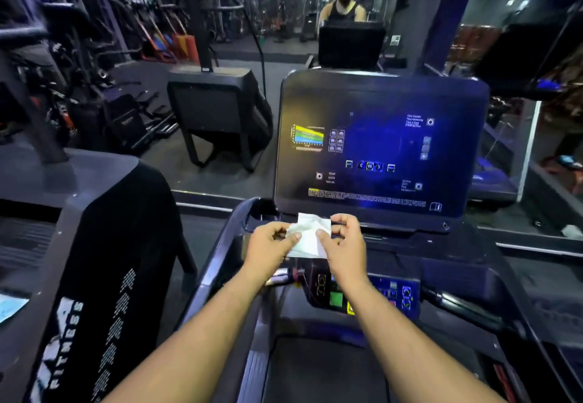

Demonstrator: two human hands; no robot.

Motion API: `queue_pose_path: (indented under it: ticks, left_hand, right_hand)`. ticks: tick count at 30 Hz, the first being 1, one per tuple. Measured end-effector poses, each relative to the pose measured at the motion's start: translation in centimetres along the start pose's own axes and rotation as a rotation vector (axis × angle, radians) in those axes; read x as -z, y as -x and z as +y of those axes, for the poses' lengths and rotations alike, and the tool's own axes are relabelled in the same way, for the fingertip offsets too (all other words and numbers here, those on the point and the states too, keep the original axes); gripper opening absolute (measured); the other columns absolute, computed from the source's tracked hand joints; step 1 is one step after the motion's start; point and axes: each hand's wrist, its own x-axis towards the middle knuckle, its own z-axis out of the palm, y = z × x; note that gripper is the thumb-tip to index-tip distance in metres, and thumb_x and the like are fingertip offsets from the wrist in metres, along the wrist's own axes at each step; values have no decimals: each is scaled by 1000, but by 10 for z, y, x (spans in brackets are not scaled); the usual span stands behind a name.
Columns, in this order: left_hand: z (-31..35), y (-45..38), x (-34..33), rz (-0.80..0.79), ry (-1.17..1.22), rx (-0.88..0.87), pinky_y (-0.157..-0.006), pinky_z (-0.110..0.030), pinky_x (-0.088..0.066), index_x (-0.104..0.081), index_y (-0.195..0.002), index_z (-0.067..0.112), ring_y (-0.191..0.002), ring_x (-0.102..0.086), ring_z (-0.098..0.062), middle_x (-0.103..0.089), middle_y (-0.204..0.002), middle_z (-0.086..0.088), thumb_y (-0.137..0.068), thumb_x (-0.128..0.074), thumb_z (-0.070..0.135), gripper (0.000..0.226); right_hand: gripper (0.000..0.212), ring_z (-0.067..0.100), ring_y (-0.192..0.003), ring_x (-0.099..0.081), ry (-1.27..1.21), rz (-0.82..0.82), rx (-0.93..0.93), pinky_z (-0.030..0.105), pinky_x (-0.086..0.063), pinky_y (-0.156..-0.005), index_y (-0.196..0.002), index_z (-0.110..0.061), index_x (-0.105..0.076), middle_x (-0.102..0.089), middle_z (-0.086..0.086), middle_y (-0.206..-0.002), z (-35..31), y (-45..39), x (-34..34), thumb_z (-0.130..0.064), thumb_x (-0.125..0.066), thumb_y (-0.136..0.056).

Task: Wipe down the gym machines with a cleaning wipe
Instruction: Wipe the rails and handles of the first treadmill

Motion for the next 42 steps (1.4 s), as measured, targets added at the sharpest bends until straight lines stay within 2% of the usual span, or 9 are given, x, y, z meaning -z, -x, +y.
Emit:
queue_pose_path:
  ticks: [5,10,20,23,26,28,31,37,42]
  left_hand:
    - [20,-76,1,20,-172,-60,-63,-31,-54,-71,-81,29,-59,-62,-6,-70,-65,12,-83,-82,33,12]
    - [57,-140,-4,75,-299,-117,-70,-28,-53,-75,-91,28,-72,-67,-4,-71,-72,14,-84,-79,42,16]
    - [123,-259,-32,451,-609,-354,-82,-39,-48,-76,-88,25,-96,-59,-19,-69,-101,9,-84,-77,42,18]
    - [118,-279,-34,503,-685,-353,-85,-38,-39,-73,-85,28,-99,-53,-17,-61,-102,11,-83,-78,44,17]
    - [103,-292,-34,511,-673,-353,-87,-36,-34,-70,-82,29,-101,-50,-17,-55,-101,12,-82,-79,42,16]
    - [93,-298,-33,504,-626,-367,-86,-35,-31,-68,-79,29,-101,-50,-19,-55,-100,12,-81,-79,37,14]
    - [84,-303,-29,491,-530,-376,-89,-38,-35,-64,-78,31,-104,-49,-17,-52,-102,13,-78,-78,35,14]
    - [61,-316,-9,388,-286,-481,-101,-44,-39,-57,-128,26,-126,-49,-14,-48,-136,9,-93,-66,38,38]
    - [59,-327,-2,191,-210,-534,-122,-36,-21,-30,-159,18,-152,-25,-7,-29,-165,5,-103,-35,47,64]
  right_hand:
    - [34,5,-64,-58,161,88,92,38,-52,-68,-105,-24,-53,-66,-5,-88,-22,-70,-11,-18,-79,-85]
    - [29,18,-71,-59,318,98,202,36,-49,-68,-91,-29,-47,-62,-9,-83,-48,-141,-18,-25,-76,-87]
    - [5,25,-82,-58,648,203,729,39,-47,-66,-90,-22,-65,-64,-5,-90,-96,-283,-38,-25,-68,-91]
    - [20,27,-104,-57,831,281,815,48,-47,-86,-105,-24,-71,-65,-2,-113,-91,-299,-50,-31,-55,-96]
    - [40,31,-142,-38,943,257,852,58,-27,-117,-133,-23,-60,-46,8,-152,-75,-290,-62,-32,-38,-102]
    - [48,32,-153,-20,967,109,901,65,-16,-120,-148,-18,-48,-30,11,-164,-57,-283,-72,-33,-32,-104]
    - [63,27,-156,-10,1118,-73,877,64,-20,-119,-158,-14,-31,-17,8,-169,-30,-283,-82,-46,-29,-104]
    - [93,23,-157,-4,1381,-57,819,68,-5,-121,-162,-12,-12,-5,7,-170,-39,-305,-93,-73,-25,-94]
    - [86,24,-157,-5,1404,-14,858,68,0,-120,-162,-13,-8,-6,6,-170,-71,-323,-124,-65,-26,-95]
